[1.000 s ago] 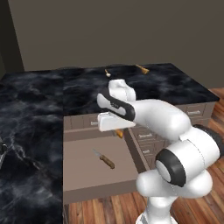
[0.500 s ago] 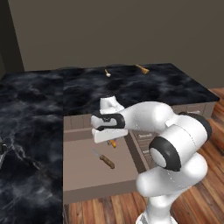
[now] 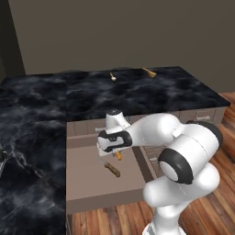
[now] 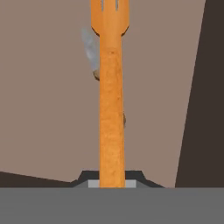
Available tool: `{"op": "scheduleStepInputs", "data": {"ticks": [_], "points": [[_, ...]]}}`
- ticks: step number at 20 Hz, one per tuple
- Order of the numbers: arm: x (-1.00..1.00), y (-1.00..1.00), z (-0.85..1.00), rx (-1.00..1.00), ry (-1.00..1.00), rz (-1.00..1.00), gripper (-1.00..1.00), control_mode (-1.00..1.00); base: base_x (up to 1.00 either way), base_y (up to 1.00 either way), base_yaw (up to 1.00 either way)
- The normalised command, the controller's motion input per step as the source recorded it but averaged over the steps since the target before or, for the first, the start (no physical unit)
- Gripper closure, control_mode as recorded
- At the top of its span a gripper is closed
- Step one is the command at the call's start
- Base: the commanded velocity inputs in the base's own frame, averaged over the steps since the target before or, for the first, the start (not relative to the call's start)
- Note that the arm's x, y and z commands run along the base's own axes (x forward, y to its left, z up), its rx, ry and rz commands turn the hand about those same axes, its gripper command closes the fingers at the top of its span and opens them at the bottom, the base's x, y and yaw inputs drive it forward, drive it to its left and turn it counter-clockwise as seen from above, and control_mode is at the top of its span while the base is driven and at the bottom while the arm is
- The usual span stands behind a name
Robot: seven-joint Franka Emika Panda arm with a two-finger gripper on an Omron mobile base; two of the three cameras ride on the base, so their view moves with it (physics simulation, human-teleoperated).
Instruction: Pick up the metallic utensils from the counter and place them in the open drawer. Make sure not to pick up any wooden utensils.
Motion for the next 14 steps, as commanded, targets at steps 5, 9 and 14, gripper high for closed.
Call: {"op": "scheduleStepInputs", "data": {"ticks": [5, 9, 14], "points": [[0.0, 0.0, 0.0, 0.08, 0.0, 0.13, 1.0, -1.0, 0.0, 0.0, 0.0], [0.0, 0.0, -0.01, 0.05, 0.08, 0.17, 1.0, -1.0, 0.0, 0.0, 0.0], [0.0, 0.18, -0.28, 0.0, 0.07, 0.21, 1.0, -1.0, 0.0, 0.0, 0.0]]}}
